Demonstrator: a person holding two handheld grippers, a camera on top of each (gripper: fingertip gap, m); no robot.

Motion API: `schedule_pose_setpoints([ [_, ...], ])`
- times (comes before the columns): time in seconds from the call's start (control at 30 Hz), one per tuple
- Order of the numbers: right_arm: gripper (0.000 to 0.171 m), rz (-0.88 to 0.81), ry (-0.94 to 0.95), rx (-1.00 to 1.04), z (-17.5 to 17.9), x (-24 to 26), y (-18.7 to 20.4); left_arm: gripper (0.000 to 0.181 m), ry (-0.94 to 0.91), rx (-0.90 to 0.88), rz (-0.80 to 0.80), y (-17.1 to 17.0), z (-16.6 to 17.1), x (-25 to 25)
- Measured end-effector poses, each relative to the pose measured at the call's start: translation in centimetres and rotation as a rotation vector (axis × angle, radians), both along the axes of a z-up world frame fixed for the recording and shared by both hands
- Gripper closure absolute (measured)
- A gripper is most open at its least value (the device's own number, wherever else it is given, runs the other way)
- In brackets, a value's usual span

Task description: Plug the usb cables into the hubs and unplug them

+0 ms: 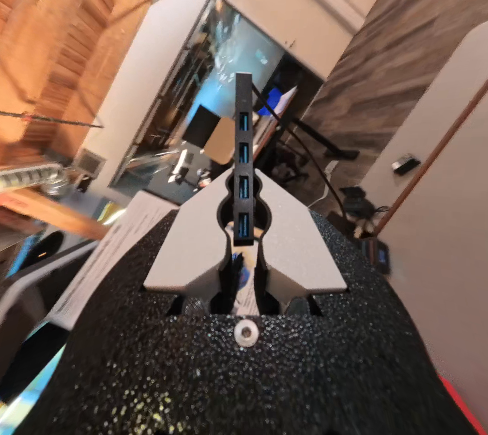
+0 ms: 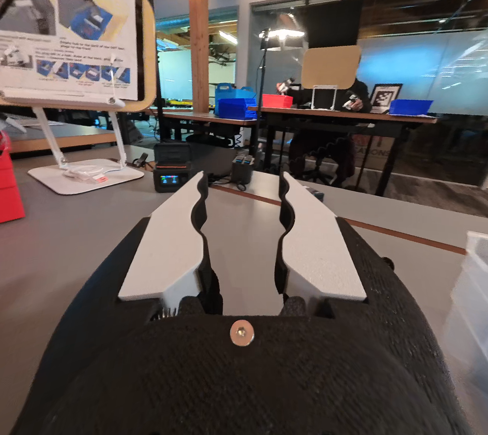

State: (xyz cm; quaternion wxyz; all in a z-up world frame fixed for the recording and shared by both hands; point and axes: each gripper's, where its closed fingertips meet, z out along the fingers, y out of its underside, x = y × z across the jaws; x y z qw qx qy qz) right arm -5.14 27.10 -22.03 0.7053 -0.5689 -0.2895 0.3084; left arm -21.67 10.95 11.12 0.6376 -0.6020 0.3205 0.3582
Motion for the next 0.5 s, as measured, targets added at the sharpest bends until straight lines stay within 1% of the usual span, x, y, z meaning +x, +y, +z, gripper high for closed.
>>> schedule_pose_setpoints([
  [0.07, 0.119, -0.034, 0.018, -0.002, 0.2, 0.9, 0.6, 0.174, -0.049, -0.065, -0.070, 1.3, -1.0, 1.7],
  [0.1, 0.119, -0.050, 0.027, -0.003, 0.3, 1.4, 0.9, 0.174, -0.057, -0.112, -0.091, 2.1, -2.3, 2.4],
  [0.17, 0.119, -0.078, 0.043, -0.009, 0.4, 2.2, 1.5, 0.173, -0.081, -0.207, -0.118, 3.7, -6.0, 3.5],
  [0.27, 0.120, -0.107, 0.063, -0.014, 0.6, 3.3, 2.2, 0.173, -0.136, -0.364, -0.166, 5.8, -13.2, 5.5],
  [0.4, 0.121, -0.150, 0.070, -0.003, 0.8, 4.5, 2.9, 0.174, -0.163, -0.484, -0.129, 7.8, -22.7, 6.7],
  [0.5, 0.121, -0.175, 0.074, 0.005, 0.9, 5.2, 3.2, 0.174, -0.186, -0.553, -0.072, 9.1, -29.8, 7.4],
])
